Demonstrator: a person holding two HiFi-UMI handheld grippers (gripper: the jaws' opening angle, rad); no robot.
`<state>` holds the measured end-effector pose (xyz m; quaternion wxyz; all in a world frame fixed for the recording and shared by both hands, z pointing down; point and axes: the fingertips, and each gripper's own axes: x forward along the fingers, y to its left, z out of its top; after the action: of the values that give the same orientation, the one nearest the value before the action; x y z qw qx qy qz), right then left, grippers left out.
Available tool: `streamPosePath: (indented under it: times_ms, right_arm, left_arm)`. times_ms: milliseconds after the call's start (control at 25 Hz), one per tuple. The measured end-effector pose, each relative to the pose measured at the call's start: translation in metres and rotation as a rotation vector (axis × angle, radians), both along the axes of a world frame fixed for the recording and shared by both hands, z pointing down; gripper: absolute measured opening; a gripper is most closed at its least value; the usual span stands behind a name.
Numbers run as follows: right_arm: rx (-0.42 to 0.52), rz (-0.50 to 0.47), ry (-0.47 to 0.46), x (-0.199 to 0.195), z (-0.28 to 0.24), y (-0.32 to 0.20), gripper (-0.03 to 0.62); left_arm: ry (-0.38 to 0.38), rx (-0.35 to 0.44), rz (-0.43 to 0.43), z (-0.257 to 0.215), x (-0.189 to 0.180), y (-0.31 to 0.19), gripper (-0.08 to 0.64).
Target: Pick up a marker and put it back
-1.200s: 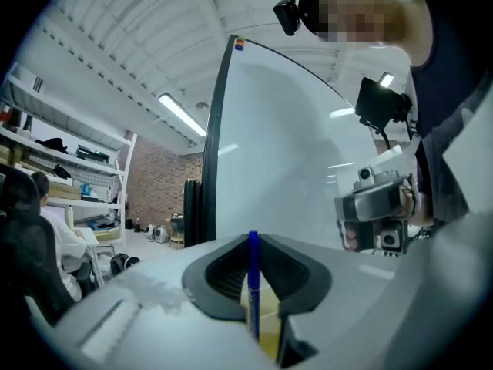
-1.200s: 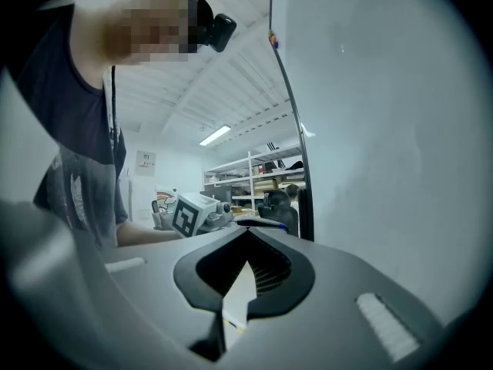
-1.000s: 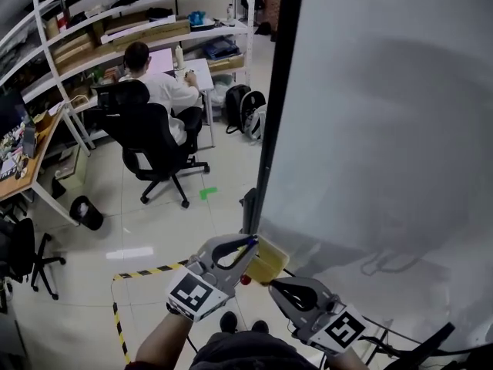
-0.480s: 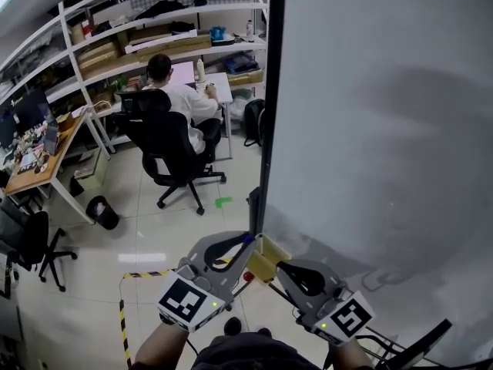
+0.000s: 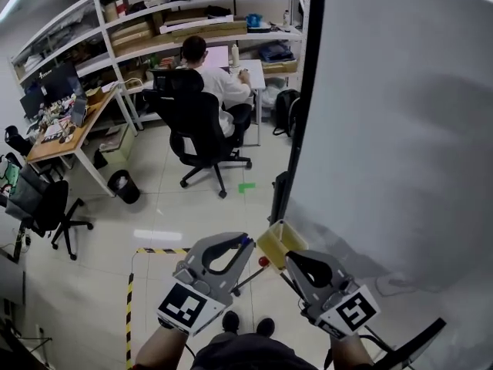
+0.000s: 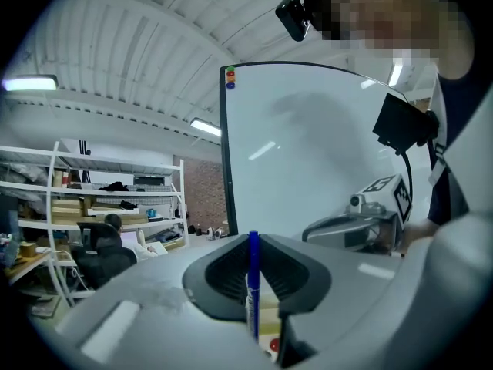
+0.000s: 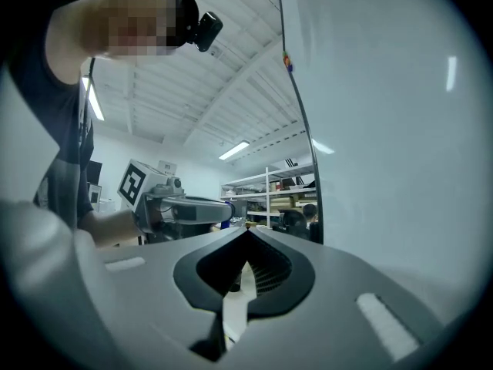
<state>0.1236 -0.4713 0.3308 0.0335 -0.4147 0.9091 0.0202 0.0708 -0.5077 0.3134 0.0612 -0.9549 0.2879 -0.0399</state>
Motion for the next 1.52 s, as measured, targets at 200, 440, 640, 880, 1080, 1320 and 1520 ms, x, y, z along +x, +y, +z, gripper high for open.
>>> streamPosePath:
  times_ms: [200,440,640,880,1080,1320,1520]
  right_arm:
    - [0.012,-0.028,0.04,-0.018,-0.001,0.003,0.0]
    - [0.023,-0.02,0.065,-0.042,-0.009,0.026,0.0]
    - [0.018,-0.005,0.084,-0.075,-0.003,0.073,0.0]
    - [-0.014,0.019,0.127,-0.114,0.013,0.141,0.0]
    - [-0.006,0.006,0.15,-0.128,0.008,0.191,0.0]
    - [-0.02,0.004,0.152,-0.11,0.006,0.245,0.0]
    - [-0.022,-0.017,0.149,-0.083,0.01,0.312,0.0]
  left_arm:
    - [0.038,0.023,-0.039,-0.008,-0.02,0.009,0.041]
    - [0.057,0.055,-0.033,-0.017,-0.046,0.042,0.041]
    - [0.07,0.047,-0.02,-0.009,-0.083,0.091,0.041]
    - [0.078,0.047,0.0,0.0,-0.125,0.156,0.041]
    - [0.113,0.03,0.008,-0.005,-0.137,0.201,0.041]
    - [0.128,0.028,0.051,-0.015,-0.118,0.26,0.041]
    - [0.108,0.006,0.067,-0.008,-0.085,0.326,0.041]
